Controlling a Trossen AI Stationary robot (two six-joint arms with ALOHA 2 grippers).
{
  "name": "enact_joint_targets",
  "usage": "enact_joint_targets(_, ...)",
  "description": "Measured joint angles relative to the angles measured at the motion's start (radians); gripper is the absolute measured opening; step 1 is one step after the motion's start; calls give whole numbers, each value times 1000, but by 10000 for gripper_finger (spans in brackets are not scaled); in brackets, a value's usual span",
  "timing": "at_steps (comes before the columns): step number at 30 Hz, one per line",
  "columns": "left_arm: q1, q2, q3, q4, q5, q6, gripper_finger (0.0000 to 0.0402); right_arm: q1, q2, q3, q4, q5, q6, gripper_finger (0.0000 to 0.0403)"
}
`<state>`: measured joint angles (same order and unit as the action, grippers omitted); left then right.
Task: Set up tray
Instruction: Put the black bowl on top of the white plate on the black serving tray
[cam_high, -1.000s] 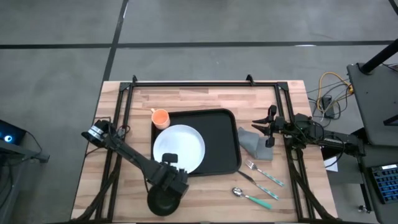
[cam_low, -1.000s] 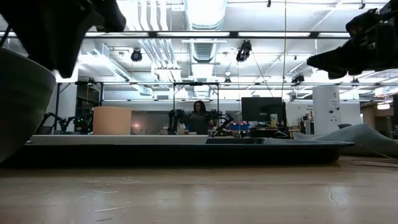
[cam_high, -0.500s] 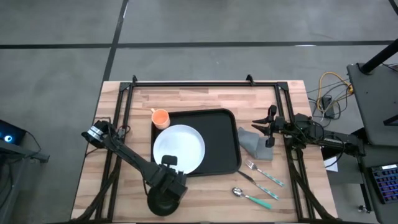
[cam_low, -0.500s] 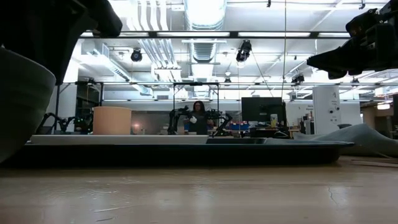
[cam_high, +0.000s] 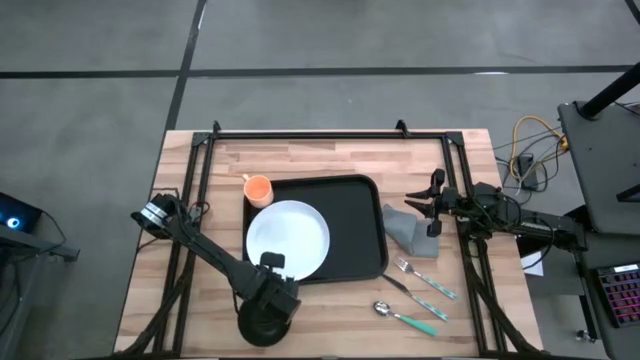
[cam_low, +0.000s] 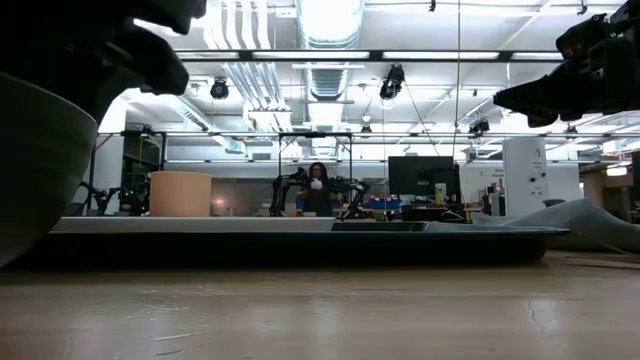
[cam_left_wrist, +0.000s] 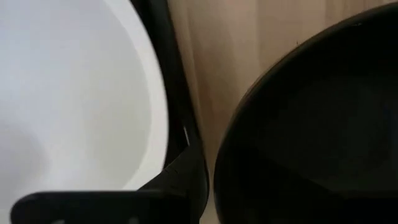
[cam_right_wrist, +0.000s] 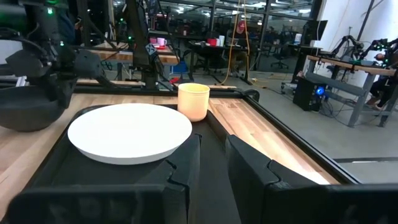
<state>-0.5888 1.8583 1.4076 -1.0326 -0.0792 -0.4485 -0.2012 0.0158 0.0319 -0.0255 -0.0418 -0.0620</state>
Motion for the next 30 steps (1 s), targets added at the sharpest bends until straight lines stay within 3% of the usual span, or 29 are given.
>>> enact_joint_targets(10,1,0,-21,13,44,3,69,0,0,0,0,0,-1,68)
enact_joint_targets(17,7,0,-20,66,67,1,7,0,0,0,0,0,1,68)
enact_joint_targets(30,45,-10,39,65,74,20,0,0,0,0,0,0,2,68)
